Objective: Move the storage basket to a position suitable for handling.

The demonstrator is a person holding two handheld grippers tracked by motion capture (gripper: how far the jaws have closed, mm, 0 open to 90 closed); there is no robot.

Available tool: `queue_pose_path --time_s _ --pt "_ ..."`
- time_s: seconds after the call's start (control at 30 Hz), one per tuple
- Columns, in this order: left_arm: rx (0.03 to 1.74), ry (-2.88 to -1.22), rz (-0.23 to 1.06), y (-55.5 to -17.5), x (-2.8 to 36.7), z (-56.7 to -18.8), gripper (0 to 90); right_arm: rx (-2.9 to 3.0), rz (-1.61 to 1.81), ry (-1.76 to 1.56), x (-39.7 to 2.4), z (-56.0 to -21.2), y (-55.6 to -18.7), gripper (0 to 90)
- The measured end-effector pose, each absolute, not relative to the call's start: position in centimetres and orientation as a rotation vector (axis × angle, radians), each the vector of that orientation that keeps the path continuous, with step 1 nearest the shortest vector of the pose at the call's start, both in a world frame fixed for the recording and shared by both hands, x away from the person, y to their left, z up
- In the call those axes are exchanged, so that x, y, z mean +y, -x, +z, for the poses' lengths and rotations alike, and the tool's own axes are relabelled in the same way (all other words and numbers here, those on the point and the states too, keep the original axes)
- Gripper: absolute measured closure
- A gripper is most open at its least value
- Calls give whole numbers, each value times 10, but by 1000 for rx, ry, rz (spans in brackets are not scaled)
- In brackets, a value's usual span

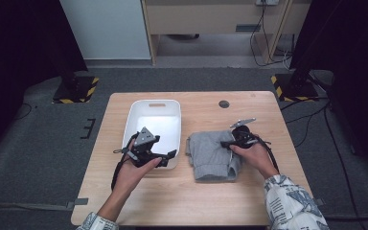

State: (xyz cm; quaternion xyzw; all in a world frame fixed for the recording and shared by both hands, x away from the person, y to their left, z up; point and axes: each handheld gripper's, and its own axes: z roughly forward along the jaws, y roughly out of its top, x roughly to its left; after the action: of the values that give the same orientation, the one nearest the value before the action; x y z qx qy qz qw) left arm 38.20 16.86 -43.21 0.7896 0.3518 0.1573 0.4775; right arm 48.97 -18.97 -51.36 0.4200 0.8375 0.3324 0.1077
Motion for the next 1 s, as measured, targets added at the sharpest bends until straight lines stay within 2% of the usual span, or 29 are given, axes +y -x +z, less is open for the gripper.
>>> queue_pose_path --time_s 0.13,0.27,0.5,1.0 --pt "850 -1931 381 -380 162 -431 112 2459 965 -1183 -187 -512 -485 635" --pt "833 -1947 372 -380 151 -433 112 2460 949 -1144 -187 -510 -482 678" --pt "814 -1958 367 -379 134 -433 115 2458 940 -1114 -191 -509 -479 696" --pt "813 -2019 336 -385 59 -450 119 2429 934 -1152 -212 -510 -478 693"
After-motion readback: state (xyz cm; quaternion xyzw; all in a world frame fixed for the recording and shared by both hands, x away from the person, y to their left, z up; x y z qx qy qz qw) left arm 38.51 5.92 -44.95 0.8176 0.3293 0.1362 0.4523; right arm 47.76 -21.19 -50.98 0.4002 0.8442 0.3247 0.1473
